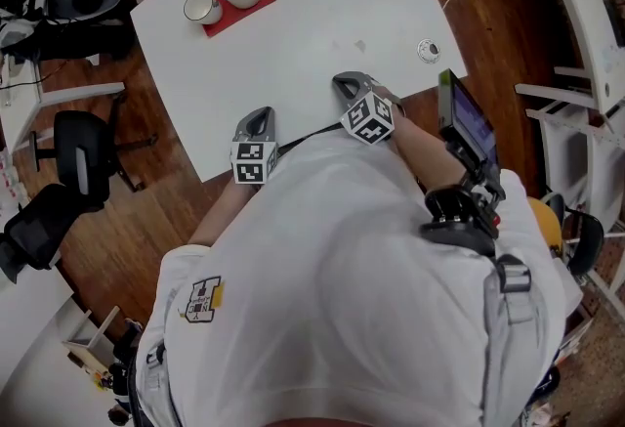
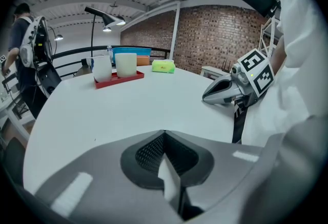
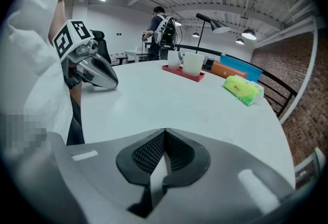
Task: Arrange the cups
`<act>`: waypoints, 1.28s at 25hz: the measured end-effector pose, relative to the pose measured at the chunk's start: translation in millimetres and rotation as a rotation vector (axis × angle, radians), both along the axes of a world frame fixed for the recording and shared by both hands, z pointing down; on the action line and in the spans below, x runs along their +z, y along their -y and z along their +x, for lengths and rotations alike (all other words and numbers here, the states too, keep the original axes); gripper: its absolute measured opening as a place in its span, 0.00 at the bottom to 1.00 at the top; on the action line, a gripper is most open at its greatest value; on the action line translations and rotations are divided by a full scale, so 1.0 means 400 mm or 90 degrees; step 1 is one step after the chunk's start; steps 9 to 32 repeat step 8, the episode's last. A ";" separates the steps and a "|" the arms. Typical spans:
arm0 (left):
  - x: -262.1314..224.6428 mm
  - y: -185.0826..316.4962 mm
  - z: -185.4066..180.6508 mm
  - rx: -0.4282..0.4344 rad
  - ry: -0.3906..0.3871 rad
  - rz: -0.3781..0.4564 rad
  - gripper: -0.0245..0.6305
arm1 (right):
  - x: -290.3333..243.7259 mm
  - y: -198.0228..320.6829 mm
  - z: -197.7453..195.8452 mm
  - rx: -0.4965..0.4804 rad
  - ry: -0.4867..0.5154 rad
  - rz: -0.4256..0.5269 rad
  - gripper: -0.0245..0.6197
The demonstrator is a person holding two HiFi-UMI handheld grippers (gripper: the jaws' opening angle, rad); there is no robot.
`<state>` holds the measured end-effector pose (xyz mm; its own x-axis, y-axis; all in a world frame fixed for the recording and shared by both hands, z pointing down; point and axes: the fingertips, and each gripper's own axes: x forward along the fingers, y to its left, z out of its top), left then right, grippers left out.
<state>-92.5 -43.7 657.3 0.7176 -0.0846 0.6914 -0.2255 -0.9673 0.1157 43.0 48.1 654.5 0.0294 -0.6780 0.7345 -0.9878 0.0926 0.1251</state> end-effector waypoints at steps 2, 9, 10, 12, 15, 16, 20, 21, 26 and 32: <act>0.001 -0.002 -0.003 0.000 0.001 -0.001 0.04 | -0.001 -0.001 -0.002 -0.001 0.001 0.000 0.04; -0.005 -0.003 -0.001 -0.001 0.004 0.001 0.04 | 0.000 -0.005 -0.005 -0.004 0.003 -0.003 0.04; -0.005 -0.003 -0.001 -0.001 0.004 0.001 0.04 | 0.000 -0.005 -0.005 -0.004 0.003 -0.003 0.04; -0.005 -0.003 -0.001 -0.001 0.004 0.001 0.04 | 0.000 -0.005 -0.005 -0.004 0.003 -0.003 0.04; -0.005 -0.003 -0.001 -0.001 0.004 0.001 0.04 | 0.000 -0.005 -0.005 -0.004 0.003 -0.003 0.04; -0.005 -0.003 -0.001 -0.001 0.004 0.001 0.04 | 0.000 -0.005 -0.005 -0.004 0.003 -0.003 0.04; -0.005 -0.003 -0.001 -0.001 0.004 0.001 0.04 | 0.000 -0.005 -0.005 -0.004 0.003 -0.003 0.04; -0.005 -0.003 -0.001 -0.001 0.004 0.001 0.04 | 0.000 -0.005 -0.005 -0.004 0.003 -0.003 0.04; -0.005 -0.003 -0.001 -0.001 0.004 0.001 0.04 | 0.000 -0.005 -0.005 -0.004 0.003 -0.003 0.04; -0.005 -0.003 -0.001 -0.001 0.004 0.001 0.04 | 0.000 -0.005 -0.005 -0.004 0.003 -0.003 0.04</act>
